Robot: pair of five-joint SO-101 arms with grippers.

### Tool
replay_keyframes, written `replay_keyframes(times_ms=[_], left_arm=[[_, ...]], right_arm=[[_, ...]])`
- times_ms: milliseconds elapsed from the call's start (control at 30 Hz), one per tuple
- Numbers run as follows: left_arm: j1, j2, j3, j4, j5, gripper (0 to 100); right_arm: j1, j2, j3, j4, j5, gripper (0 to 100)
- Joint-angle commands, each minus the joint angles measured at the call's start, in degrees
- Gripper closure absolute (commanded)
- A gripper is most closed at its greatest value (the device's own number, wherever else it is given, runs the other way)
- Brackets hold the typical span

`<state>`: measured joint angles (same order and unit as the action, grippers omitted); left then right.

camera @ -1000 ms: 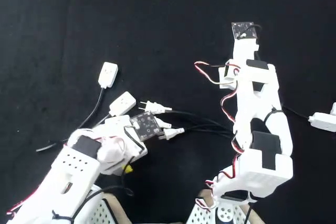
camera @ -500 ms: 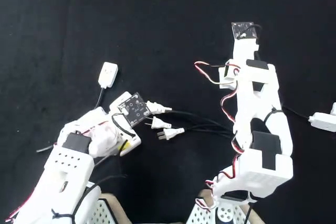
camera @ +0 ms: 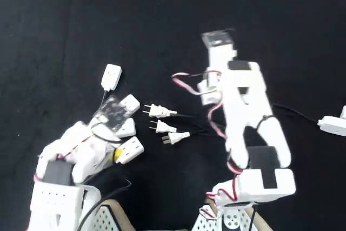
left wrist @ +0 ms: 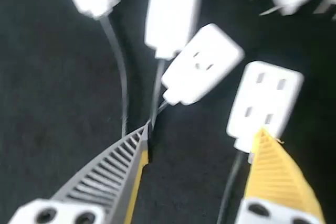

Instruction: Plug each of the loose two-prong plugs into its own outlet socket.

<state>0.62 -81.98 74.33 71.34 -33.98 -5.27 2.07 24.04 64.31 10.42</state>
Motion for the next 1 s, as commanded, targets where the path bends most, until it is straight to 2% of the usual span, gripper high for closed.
replay_keyframes(times_ms=[0, 100, 167, 300, 500, 733, 867, 967], left_arm=[[-9.4, -16.9, 6.3, 2.8, 0.9, 70], [-11.5, -23.6, 10.9, 4.7, 0.9, 70], [-10.9, -21.7, 13.0, 3.9, 0.8, 70], [-10.7, -20.0, 14.5, 3.3, 0.1, 70], [-10.8, -22.4, 17.8, 3.3, -3.2, 70], [-10.8, -22.5, 18.1, 2.8, -3.3, 70], [-10.8, -22.4, 19.4, 1.1, -3.3, 70], [-10.8, -22.4, 19.4, 1.2, -3.3, 70]], right_arm=[[-7.8, -2.9, -0.2, 5.0, -9.5, 98.2], [-10.6, -2.8, 0.1, 5.2, -26.5, 98.2], [-11.1, -2.4, 0.0, 5.3, -31.2, 98.2], [-12.4, 0.3, -0.1, 5.5, -36.3, 98.0], [-15.9, 6.8, -0.3, 6.9, -42.7, 84.4], [-17.3, 9.5, 0.1, 4.5, -48.1, 84.3], [-19.2, 9.2, -0.2, 7.9, -48.4, 84.3], [-17.4, 7.7, -3.2, 9.5, -48.4, 84.3]])
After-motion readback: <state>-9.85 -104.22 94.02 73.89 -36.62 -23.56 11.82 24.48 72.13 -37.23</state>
